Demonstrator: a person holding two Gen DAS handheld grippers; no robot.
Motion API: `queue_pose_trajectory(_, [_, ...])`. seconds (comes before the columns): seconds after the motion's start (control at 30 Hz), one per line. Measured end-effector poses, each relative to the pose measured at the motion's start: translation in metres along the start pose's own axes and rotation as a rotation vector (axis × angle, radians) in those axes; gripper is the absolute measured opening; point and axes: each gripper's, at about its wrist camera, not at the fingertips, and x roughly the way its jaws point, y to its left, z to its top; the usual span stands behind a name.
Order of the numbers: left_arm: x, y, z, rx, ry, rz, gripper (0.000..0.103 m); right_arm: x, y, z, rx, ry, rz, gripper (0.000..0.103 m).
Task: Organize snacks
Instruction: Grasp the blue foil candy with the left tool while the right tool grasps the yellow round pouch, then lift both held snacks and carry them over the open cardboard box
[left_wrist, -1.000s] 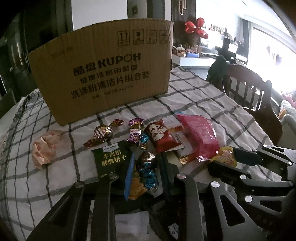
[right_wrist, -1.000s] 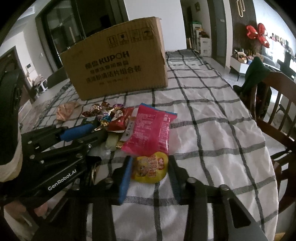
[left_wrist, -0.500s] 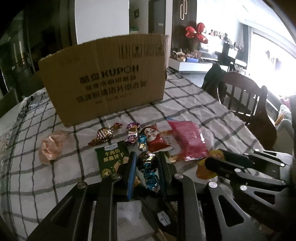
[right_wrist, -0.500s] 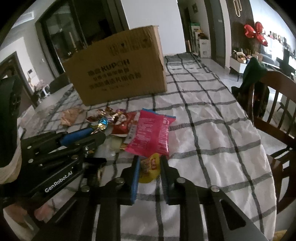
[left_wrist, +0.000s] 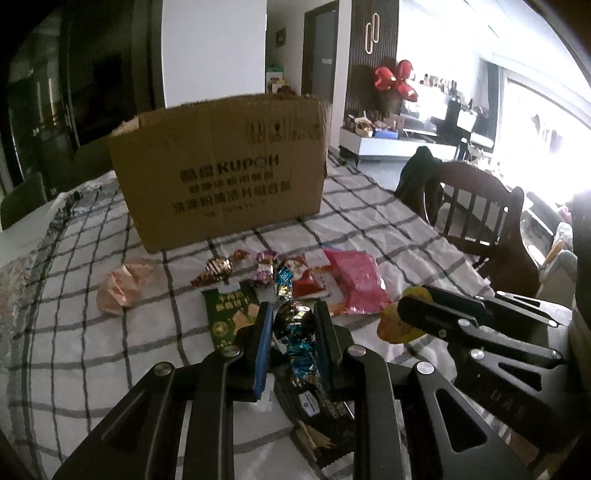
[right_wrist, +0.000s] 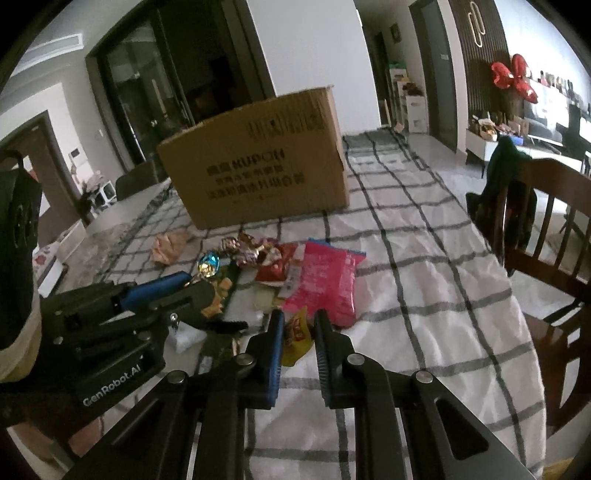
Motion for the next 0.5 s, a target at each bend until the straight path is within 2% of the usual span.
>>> queue_pose_trajectory(0.27, [-0.018,0.007,0.029,-0.005,-0.065,0.012,0.023,-0.014,0.007,0.030,-0.029,-0.082,0.012,0.017])
queue_pose_trajectory(0.5, [-0.033,0.019,0.065,-0.005,-0.134,0.034,0.023,-0.026,0.016,0.070,-0.060,-0.187,0.026,0.017])
